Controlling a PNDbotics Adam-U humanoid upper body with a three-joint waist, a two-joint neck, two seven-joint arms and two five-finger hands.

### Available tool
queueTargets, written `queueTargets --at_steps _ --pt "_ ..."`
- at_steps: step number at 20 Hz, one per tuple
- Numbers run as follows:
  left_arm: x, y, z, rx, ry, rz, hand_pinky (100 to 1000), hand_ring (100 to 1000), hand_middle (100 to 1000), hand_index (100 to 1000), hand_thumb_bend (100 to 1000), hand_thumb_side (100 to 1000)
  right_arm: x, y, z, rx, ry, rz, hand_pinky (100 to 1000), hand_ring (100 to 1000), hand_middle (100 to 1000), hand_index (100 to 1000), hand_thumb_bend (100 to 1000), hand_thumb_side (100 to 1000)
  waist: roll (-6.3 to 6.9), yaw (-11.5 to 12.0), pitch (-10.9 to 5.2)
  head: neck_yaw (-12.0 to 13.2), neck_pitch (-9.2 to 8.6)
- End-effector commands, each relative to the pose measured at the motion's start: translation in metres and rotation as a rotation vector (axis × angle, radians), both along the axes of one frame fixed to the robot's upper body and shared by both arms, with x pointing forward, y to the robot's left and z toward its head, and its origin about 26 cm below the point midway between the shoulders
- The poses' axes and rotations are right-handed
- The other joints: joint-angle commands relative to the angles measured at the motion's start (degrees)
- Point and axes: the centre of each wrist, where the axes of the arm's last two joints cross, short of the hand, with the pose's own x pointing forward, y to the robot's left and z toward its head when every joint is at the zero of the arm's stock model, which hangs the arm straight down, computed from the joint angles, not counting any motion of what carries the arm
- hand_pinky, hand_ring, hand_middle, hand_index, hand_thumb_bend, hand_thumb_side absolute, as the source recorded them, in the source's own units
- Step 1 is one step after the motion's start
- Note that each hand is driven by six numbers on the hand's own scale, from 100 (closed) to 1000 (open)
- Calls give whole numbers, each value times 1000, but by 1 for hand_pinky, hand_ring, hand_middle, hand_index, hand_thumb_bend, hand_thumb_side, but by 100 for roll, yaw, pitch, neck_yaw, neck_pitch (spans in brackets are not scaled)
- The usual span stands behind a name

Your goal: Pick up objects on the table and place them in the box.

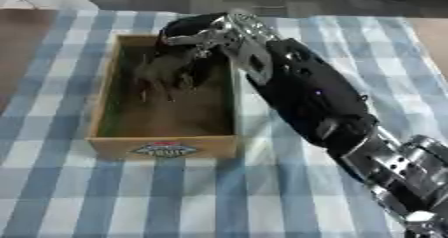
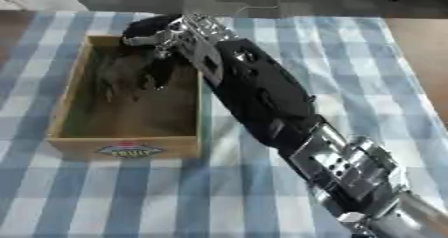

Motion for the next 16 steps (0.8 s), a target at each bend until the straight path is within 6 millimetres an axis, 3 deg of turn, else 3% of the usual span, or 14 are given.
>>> queueTargets --at_steps 1,6,7,11,12,16 --pt "-3 -2 8 5 -32 -13 826 838 783 721 100 626 0 1 10 4 -39 2 785 825 427 553 100 106 24 12 -103 -16 -67" --pt "-3 -2 8 5 -32 -12 826 839 783 721 100 626 2 0 7 1 -43 3 786 828 442 571 100 100 25 12 -103 -17 -67" --pt "-3 -2 8 5 -32 -11 827 839 784 720 100 626 3 0 2 -15 -29 -2 814 858 567 699 148 147 14 12 -86 -26 -66" --pt "-3 -2 8 2 -33 -11 827 839 784 720 100 626 8 -3 -10 -94 21 -10 842 887 662 795 311 126 13 11 -75 -37 -62" --pt "-3 -2 8 2 -33 -11 827 839 784 720 100 622 8 -3 -10 -107 27 -11 852 901 687 833 393 100 14 11 -76 -37 -64" --pt "-3 -2 8 2 -31 -12 827 839 784 720 100 626 9 -3 -8 -164 48 -7 884 934 749 892 415 136 19 -5 -89 -34 -59"
